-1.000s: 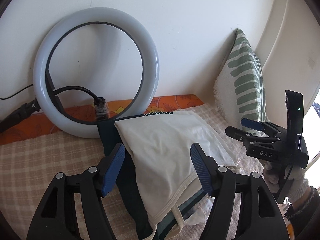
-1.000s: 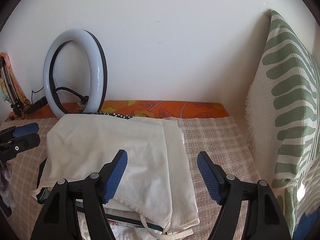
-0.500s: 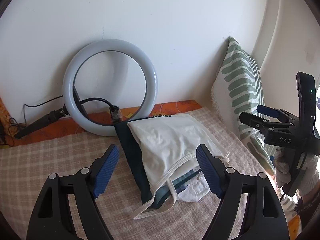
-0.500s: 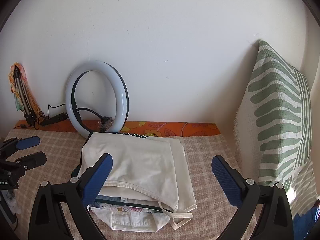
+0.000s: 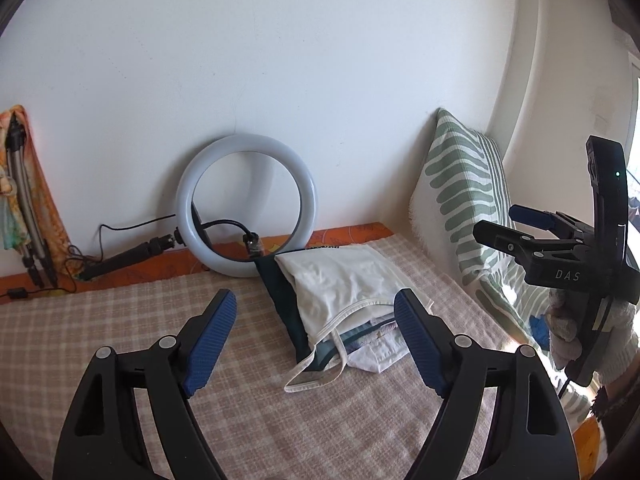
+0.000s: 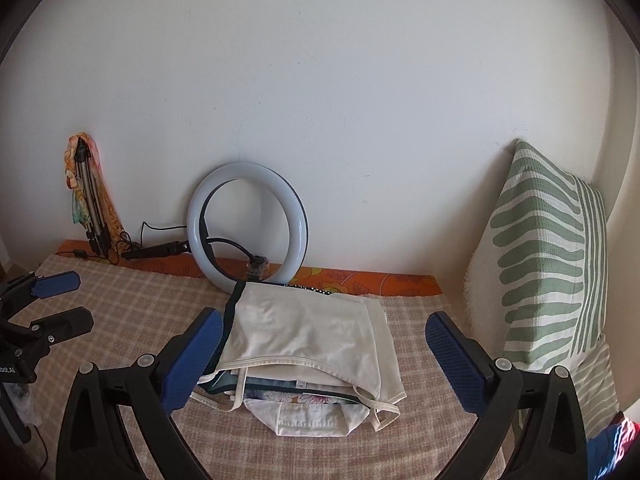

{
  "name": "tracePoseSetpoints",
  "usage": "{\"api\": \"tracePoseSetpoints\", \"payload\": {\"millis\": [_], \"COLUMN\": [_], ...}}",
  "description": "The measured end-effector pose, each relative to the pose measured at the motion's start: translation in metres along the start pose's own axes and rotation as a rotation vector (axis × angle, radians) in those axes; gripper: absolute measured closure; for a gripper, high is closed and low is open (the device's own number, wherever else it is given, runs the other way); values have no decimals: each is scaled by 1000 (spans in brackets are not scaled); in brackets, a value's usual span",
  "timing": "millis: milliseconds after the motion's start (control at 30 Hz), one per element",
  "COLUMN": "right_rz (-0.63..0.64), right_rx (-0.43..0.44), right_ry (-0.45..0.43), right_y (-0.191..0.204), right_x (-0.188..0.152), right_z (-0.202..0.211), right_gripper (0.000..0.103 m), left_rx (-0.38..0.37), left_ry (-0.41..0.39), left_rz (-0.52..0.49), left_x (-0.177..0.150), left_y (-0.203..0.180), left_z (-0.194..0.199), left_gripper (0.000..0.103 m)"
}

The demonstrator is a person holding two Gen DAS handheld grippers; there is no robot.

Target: Fold small clothes

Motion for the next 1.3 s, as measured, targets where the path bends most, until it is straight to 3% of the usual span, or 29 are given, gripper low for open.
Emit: {"api": "tracePoseSetpoints", "payload": {"millis": [267,700,800,933,1300], "right_rz": [-33,-35,-48,-79,-156], "right_rx": [19,-5,-11,-14,-63], "right_ry": [-6,28,33,35,-2], "right_y": [39,98,102,102,90], "right_x": [-22,-104,-117,-128,-147], "right_z": [40,54,54,51,43], "right_gripper": [0,0,0,0,0], "left_rx": [34,70,66,86,129], "left_ry": [-35,-1,-5,-21,11], "left_rz": [-57,-54,-33,-37,-19], "left_x": [-23,-83,-90,-93,-111], "left_y": [-7,5,9,12,24], "left_z": [46,76,79,82,76], "left_gripper": [17,16,15,1,1]}}
Point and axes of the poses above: each gripper's, at about its wrist camera, not at the fingertips, and z roughly against the way its jaws point, y to its left, x to its top, the point moved 6 cm from there along -z, roughly the way its jaws point, and after that the axes turned 10 degrees about -x, right-handed, at the moved point
